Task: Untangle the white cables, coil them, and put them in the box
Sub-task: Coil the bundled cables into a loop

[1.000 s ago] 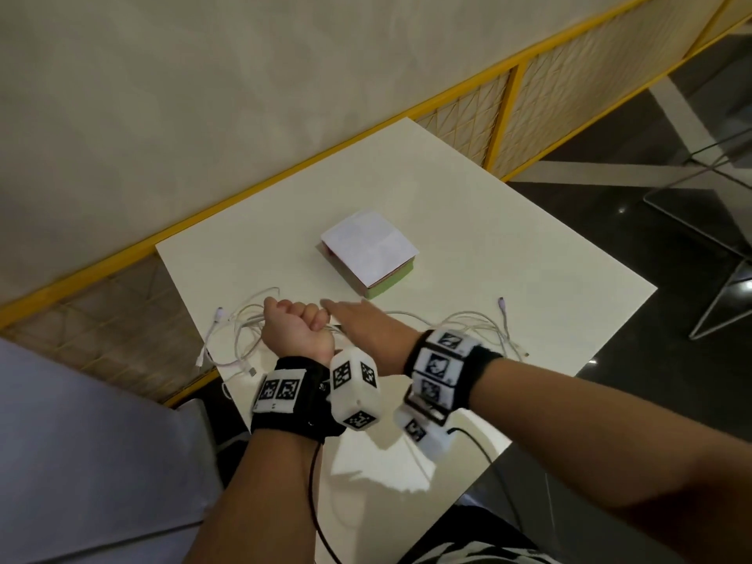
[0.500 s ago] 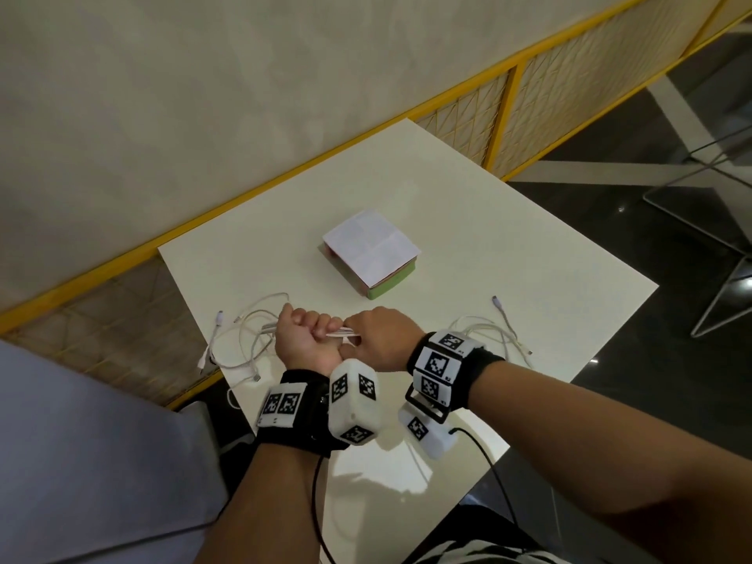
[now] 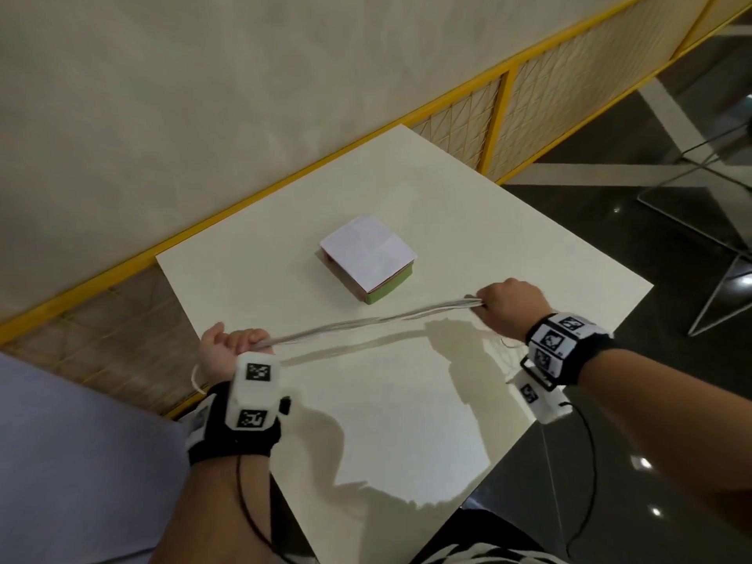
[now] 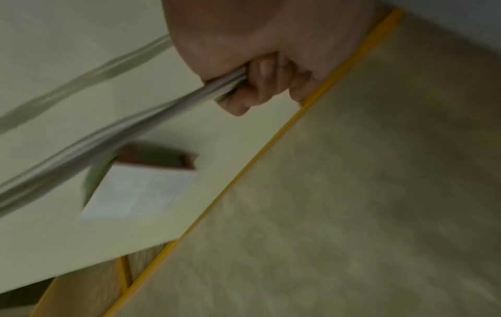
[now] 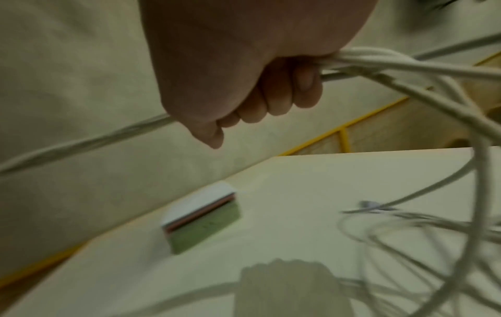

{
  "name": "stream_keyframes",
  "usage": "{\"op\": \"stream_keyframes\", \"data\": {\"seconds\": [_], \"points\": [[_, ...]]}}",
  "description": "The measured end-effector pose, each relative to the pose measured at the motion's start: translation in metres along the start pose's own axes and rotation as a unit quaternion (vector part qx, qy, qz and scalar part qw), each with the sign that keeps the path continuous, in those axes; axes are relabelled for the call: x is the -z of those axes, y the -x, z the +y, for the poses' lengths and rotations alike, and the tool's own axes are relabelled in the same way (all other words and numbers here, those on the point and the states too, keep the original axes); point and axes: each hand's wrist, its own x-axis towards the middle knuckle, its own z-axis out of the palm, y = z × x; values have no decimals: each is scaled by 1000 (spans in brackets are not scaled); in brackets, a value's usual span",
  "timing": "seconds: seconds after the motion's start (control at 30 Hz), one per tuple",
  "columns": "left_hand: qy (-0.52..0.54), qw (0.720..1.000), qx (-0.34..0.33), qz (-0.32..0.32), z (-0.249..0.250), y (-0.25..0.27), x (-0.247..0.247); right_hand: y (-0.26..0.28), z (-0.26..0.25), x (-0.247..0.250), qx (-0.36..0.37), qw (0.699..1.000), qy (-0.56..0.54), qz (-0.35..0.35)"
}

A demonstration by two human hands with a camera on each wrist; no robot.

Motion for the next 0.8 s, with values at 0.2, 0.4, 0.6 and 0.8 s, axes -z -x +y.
{"op": "stream_keyframes", "data": {"seconds": [0.2,0.4,0.6,0.8], "points": [[-68,997,-33,11,-18,0,3,-1,30,-22,-61,998,14,-25],[-68,996,-29,44,-26,9,2,-3,26,-40,-38,991,61,-111],[-65,996,-42,52,-34,28,-11,17,-44,6,129,989,-13,-75],[-77,997,-21,8,-69,62,-42,33,-167,-11,192,932,-281,-127]]}}
